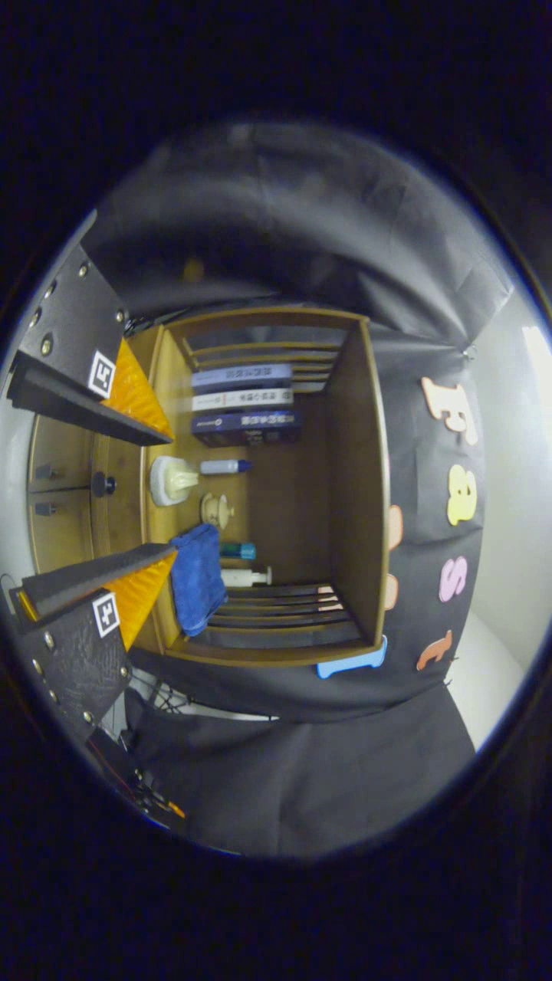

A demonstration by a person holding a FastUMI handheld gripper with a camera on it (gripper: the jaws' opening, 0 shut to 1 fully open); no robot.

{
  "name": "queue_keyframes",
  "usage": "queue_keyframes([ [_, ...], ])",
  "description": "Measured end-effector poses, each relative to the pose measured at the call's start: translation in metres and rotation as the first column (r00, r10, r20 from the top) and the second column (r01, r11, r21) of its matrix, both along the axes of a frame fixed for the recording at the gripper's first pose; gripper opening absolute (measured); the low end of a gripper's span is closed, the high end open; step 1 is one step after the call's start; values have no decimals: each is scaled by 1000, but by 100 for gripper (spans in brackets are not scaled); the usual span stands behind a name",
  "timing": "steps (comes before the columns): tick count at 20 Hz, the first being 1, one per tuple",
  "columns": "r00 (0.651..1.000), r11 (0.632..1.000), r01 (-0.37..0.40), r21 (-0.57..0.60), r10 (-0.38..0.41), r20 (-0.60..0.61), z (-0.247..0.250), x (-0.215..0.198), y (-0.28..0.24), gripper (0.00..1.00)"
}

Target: Pull open the drawer, take out the items inside it, and place them on the countertop above the cabinet.

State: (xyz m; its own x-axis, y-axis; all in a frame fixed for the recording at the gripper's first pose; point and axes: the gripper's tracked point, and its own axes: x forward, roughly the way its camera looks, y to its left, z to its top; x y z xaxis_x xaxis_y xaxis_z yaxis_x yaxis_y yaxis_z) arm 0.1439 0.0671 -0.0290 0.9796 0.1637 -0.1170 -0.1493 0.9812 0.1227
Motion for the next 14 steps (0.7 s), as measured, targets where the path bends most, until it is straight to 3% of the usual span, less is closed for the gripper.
queue_keyframes([
  [3,996,998,47,44,-50,69,16,-18,-39,77],
  [8,983,985,174,-15,-173,63,17,-50,-99,76],
  [14,977,976,212,-58,-212,18,10,-60,-127,76],
])
